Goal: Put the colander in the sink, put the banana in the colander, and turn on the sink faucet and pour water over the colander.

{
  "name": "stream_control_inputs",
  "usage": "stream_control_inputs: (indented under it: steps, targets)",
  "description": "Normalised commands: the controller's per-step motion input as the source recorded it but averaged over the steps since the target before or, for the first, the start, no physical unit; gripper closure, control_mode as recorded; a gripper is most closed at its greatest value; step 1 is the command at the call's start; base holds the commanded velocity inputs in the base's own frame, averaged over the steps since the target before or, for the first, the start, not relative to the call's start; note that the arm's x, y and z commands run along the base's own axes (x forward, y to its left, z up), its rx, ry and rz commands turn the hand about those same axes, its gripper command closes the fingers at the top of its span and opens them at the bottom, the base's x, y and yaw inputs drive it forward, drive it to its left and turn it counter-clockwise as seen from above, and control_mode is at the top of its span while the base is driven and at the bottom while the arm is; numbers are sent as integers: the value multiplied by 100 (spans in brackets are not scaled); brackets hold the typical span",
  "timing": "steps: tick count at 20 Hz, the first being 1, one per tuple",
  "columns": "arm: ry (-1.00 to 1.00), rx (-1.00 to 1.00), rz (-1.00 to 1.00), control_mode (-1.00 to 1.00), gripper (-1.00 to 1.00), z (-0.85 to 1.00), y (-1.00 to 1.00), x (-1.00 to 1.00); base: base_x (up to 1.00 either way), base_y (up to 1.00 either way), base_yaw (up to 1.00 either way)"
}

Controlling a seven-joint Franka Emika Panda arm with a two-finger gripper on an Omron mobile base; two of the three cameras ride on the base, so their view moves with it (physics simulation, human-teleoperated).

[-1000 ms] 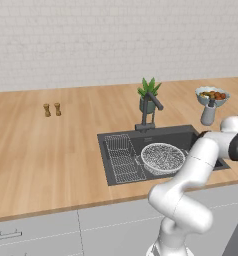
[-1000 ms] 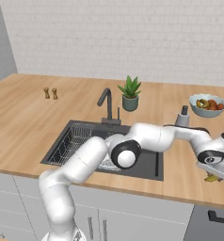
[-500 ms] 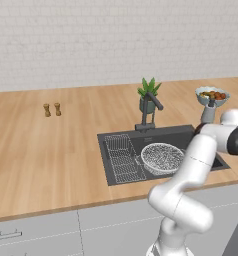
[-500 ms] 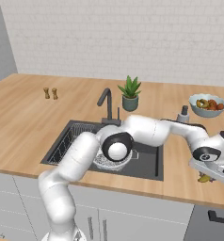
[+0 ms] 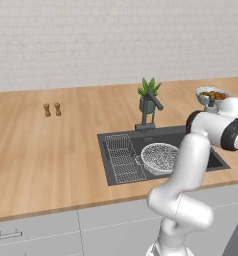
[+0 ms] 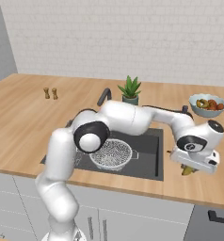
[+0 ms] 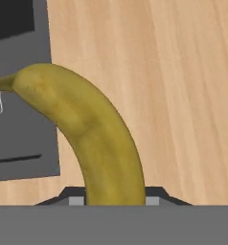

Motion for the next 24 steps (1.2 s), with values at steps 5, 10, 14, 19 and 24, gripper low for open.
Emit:
stream_control_inputs:
  steps: [5, 10, 14, 19, 24]
  targets:
    - [0, 10, 27, -100, 100, 49, 99, 0, 0, 0, 0]
    - [0, 15, 27, -100, 100, 32, 99, 0, 0, 0, 0]
    - [0, 16, 25, -100, 100, 12, 99, 4, 0, 0, 0]
    - [0, 16, 22, -100, 100, 0, 88, 20, 0, 0, 0]
    - [-1, 15, 18, -100, 100, 0, 69, 28, 0, 0, 0]
